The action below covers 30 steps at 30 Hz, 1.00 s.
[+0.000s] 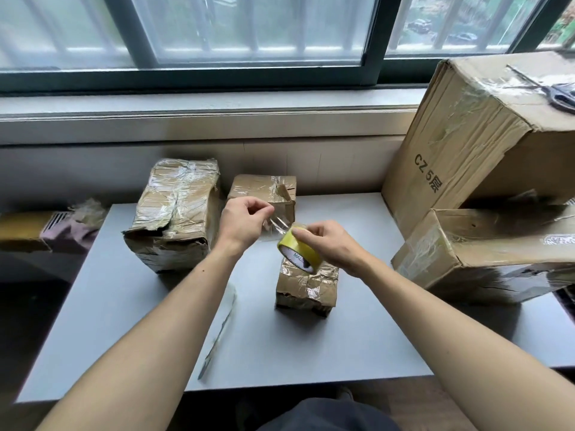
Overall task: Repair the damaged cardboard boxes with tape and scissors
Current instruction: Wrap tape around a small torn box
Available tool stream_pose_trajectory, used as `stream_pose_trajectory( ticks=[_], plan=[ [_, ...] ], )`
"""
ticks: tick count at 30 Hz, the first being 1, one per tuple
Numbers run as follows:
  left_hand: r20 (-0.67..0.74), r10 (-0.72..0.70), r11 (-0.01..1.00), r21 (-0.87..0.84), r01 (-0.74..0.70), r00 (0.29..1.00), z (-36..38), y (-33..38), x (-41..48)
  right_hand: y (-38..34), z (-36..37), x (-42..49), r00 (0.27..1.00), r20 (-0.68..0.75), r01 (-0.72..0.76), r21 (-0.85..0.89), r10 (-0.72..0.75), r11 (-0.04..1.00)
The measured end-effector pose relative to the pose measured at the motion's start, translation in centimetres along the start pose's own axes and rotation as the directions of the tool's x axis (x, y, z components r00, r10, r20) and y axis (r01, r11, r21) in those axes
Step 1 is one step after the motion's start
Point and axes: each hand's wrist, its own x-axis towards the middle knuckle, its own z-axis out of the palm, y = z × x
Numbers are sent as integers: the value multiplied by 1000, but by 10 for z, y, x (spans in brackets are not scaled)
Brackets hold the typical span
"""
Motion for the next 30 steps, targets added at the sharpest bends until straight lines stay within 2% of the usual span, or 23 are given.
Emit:
stream_pose_trajectory(
  ticks=[2, 4, 5, 7, 9, 11, 14, 16, 20, 25, 30],
  plan=[
    [-20, -62, 996, -69, 61, 998, -1, -3, 3, 7, -8, -3, 995, 94, 5, 182, -22, 983],
    [-26, -116, 987, -112, 112, 993, 2, -7, 1, 8, -13, -6, 999, 29, 28, 184, -34, 983],
    [-48, -125, 989, -85, 120, 991, 4, -11, -1, 7, -14, -5, 999, -9, 32, 116, -31, 993],
    [-106, -135, 991, -24, 133, 985, 5, -20, -2, 0, -16, -4, 999, -36, -10, -146, 5, 989],
    [-121, -157, 987, -51, 152, 980, 4, -30, -1, 0, -16, -3, 994, -80, -98, -431, 70, 897],
    [-115, -175, 983, -71, 168, 978, 4, -39, -1, 3, -13, -4, 982, -166, -166, -557, 87, 814],
    [-143, -218, 975, -79, 208, 966, 9, -52, -8, 2, -6, -6, 969, -244, -187, -635, 35, 750],
    [-146, -288, 955, -122, 272, 946, 13, -68, -15, 1, -8, -8, 970, -243, -145, -582, 0, 800],
    [-72, -448, 883, -193, 429, 891, 28, -108, -37, -4, -14, -11, 970, -237, -137, -363, 51, 922],
    [-20, -512, 845, -191, 500, 859, 47, -132, -46, 0, 1, -8, 974, -207, -139, -245, 88, 960],
    [29, -561, 812, -174, 557, 827, 58, -144, -52, -4, 14, -6, 980, -178, -131, -249, 88, 960]
  ],
)
